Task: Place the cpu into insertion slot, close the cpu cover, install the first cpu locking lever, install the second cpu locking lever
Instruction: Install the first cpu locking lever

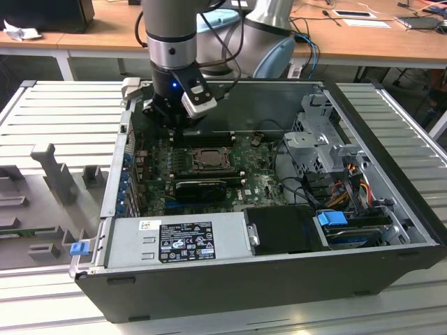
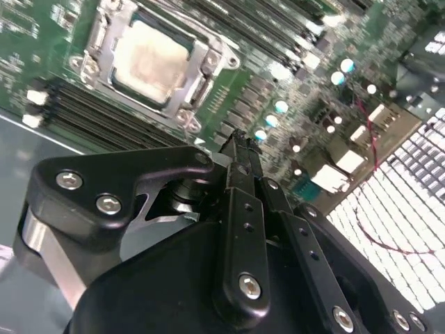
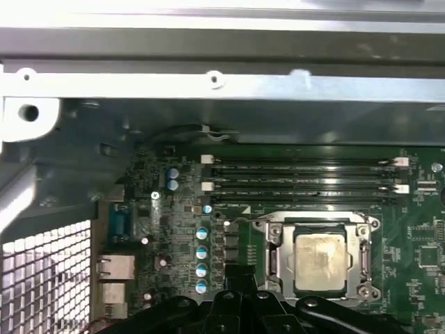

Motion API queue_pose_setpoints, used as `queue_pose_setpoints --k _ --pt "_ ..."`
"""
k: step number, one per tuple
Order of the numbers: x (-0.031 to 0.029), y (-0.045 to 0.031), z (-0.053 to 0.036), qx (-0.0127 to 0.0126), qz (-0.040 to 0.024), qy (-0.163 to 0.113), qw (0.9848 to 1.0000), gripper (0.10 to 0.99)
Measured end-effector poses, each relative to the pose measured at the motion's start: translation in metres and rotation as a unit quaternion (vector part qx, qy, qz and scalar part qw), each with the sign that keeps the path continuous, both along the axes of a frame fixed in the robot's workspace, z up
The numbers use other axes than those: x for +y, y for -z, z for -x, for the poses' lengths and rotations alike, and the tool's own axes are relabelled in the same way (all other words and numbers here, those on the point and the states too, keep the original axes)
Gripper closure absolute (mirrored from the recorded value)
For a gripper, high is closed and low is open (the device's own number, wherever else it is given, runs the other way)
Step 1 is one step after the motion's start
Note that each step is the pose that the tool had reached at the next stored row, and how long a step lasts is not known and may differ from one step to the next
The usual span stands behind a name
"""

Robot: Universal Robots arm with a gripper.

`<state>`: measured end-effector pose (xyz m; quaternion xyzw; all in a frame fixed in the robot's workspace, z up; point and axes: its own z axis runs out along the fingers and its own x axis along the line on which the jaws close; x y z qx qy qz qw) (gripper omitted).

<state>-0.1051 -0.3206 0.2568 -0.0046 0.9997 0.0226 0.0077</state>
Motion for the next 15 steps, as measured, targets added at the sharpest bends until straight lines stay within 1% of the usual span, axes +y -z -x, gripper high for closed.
queue_pose_setpoints --k 1,3,13,15 --pt "0.0014 0.0004 0.0032 0.0000 0.0000 0.000 1.0000 0.980" --pt "0.0047 0.0010 0.0068 0.0001 0.0001 0.000 1.0000 0.980" --pt "0.0187 0.0030 0.0134 0.0000 -0.0001 -0.002 1.0000 0.980" --pt "0.0244 0.0033 0.0138 0.0000 0.0000 -0.003 1.0000 0.980"
